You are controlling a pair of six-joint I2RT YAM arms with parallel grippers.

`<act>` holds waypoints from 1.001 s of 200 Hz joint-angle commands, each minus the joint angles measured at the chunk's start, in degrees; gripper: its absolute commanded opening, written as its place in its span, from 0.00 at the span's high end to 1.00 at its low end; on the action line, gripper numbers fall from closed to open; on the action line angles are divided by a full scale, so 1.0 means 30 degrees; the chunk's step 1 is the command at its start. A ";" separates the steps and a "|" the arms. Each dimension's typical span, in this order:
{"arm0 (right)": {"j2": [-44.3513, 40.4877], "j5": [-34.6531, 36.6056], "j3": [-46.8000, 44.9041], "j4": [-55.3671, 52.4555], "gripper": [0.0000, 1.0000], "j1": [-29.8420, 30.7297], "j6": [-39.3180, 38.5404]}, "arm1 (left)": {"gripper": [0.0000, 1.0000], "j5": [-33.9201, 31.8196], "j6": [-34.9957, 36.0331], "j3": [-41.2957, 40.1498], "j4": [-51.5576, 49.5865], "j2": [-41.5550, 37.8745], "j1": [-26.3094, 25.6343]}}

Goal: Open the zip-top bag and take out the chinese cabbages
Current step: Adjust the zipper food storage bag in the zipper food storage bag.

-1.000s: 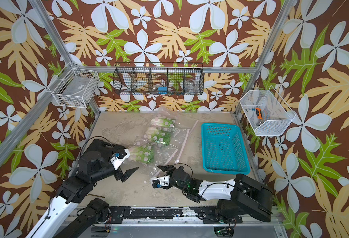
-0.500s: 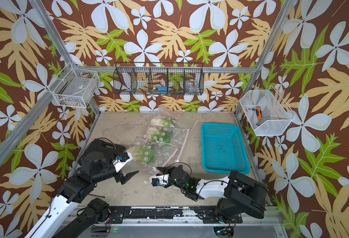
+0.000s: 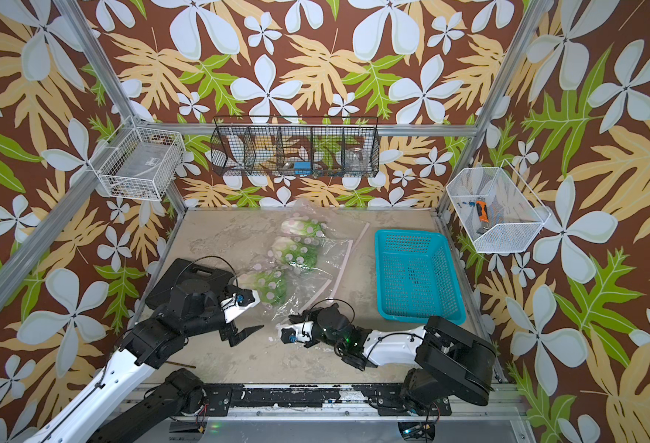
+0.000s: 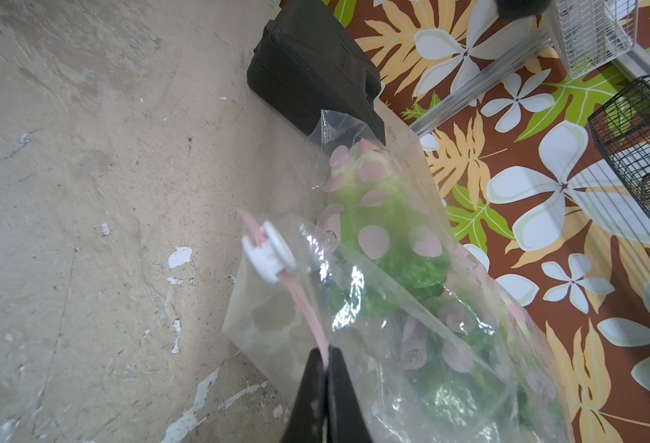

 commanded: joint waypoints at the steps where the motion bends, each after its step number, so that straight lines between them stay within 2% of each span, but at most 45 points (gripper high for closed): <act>1: -0.0608 -0.0236 0.0300 -0.1083 1.00 -0.0019 0.0040 | 0.04 -0.0701 0.1320 0.0126 -0.0161 -0.0113 -0.0134; 25: -0.1480 -0.1265 0.0909 -0.3217 1.00 -0.0033 0.0328 | 0.10 -0.0045 0.2441 0.0120 0.0267 -0.0461 -0.0137; 38: -0.1928 -0.1884 0.1244 -0.4095 1.00 -0.0036 0.0844 | 0.17 0.0650 0.2770 0.0224 0.0574 -0.0551 -0.0164; 59: -0.2868 -0.3067 0.1348 -0.4449 1.00 -0.0228 0.2005 | 0.30 0.1718 0.2924 0.0188 0.1526 -0.0868 -0.0297; 85: -0.3795 -0.4170 0.1618 -0.4542 1.00 -0.0795 0.3676 | 0.37 0.2456 0.2606 -0.0026 0.2605 -0.1179 -0.0510; 117: -0.3931 -0.5020 0.2205 -0.5368 1.00 -0.1276 0.4419 | 0.39 0.3252 0.2277 -0.0280 0.2608 -0.0755 -0.1125; 165: -0.3467 -0.5668 0.3058 -0.6270 1.00 -0.1606 0.5109 | 0.34 0.1942 0.1733 -0.0526 0.2903 -0.0966 -0.2565; 200: -0.3350 -0.5904 0.3555 -0.6667 1.00 -0.1906 0.5436 | 0.42 0.1556 0.1389 -0.0553 0.2786 -0.1397 -0.2655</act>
